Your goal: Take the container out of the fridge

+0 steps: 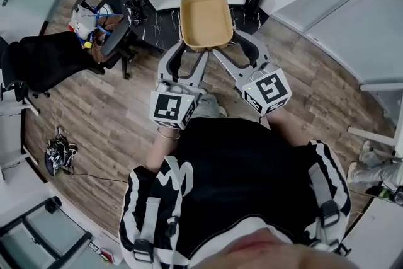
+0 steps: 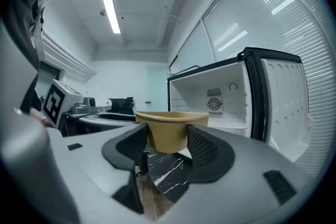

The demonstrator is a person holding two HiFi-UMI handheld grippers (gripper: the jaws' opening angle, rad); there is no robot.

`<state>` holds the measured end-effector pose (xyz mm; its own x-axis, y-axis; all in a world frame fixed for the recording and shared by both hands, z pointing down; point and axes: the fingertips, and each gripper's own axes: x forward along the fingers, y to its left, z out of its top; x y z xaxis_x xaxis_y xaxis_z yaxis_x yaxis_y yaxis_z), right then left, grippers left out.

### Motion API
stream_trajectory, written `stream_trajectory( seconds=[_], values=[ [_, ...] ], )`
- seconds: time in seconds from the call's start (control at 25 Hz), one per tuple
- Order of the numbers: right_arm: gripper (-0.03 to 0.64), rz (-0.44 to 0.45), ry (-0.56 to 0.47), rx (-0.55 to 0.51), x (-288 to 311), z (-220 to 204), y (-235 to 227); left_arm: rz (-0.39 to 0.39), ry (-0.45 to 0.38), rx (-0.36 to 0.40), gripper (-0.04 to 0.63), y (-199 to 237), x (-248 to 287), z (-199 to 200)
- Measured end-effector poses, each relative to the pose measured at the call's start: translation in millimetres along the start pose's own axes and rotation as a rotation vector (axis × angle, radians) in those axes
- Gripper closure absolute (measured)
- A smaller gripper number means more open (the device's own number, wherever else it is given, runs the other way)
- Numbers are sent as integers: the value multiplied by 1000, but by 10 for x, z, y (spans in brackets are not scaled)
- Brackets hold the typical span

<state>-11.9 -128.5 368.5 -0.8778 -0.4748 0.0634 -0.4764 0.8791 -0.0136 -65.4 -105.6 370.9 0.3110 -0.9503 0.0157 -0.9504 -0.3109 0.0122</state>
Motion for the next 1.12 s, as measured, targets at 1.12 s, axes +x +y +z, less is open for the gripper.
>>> stream_trajectory(
  seconds=[1.12],
  values=[
    [374, -100, -28, 9, -239, 166, 476, -99, -29, 2, 376, -89, -468, 191]
  ],
)
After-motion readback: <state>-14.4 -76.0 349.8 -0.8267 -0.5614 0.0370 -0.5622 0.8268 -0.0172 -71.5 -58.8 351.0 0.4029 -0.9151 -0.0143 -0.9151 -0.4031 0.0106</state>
